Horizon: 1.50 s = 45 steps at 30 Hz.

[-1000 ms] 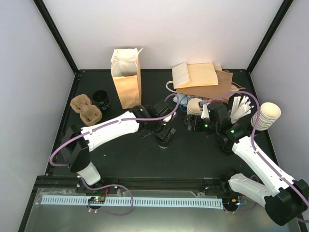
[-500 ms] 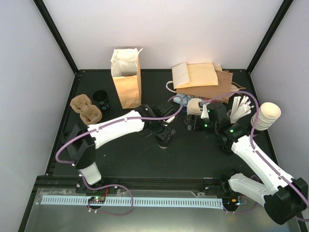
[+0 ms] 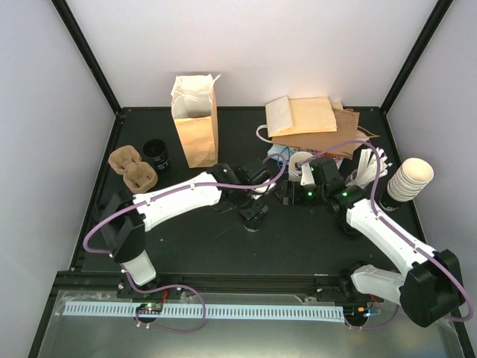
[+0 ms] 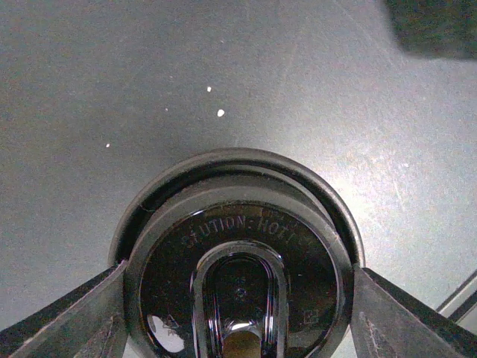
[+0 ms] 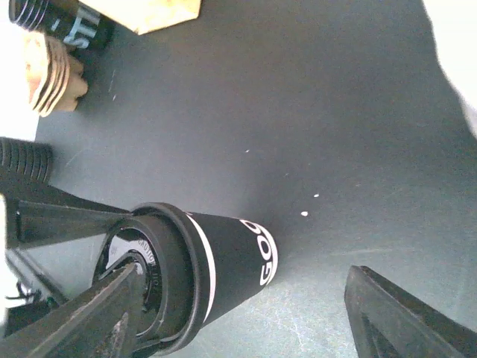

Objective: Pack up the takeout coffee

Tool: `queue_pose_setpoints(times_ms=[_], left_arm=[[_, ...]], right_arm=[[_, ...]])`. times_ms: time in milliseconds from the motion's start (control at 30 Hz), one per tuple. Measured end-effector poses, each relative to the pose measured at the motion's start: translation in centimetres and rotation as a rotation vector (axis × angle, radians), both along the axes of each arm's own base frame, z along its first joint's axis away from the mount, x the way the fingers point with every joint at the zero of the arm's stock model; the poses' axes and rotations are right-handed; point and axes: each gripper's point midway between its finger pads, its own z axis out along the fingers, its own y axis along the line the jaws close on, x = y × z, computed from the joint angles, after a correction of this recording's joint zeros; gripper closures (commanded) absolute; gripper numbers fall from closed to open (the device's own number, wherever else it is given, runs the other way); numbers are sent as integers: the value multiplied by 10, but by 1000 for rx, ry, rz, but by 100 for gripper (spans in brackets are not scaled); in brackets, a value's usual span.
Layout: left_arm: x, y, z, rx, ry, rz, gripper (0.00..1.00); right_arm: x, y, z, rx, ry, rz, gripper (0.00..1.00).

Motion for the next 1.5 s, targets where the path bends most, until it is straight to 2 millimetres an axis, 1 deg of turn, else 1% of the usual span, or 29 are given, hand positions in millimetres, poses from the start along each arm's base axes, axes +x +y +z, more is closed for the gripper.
queue_pose_setpoints(times_ms=[200, 267, 400, 533, 733, 1000, 1300, 1500], left_arm=[[-13, 6, -1, 14, 5, -121, 25], [-13, 6, -1, 14, 3, -140, 26], [-17, 8, -1, 1, -5, -171, 27], [-21, 11, -1, -5, -3, -188, 27], [-22, 10, -1, -9, -6, -200, 28], [-22, 9, -1, -14, -12, -201, 28], [-21, 9, -1, -15, -12, -200, 30], [-22, 9, -1, -16, -11, -200, 31]], right_arm=[[-11, 18, -19, 77, 91, 78, 43], [-14, 23, -26, 105, 119, 98, 45], [-18, 35, -39, 168, 170, 137, 45], [-14, 45, -38, 215, 173, 164, 46], [-9, 53, -45, 243, 183, 187, 49], [-8, 64, -58, 256, 211, 210, 52], [-10, 63, -57, 257, 194, 211, 52], [-20, 55, -53, 250, 168, 219, 51]])
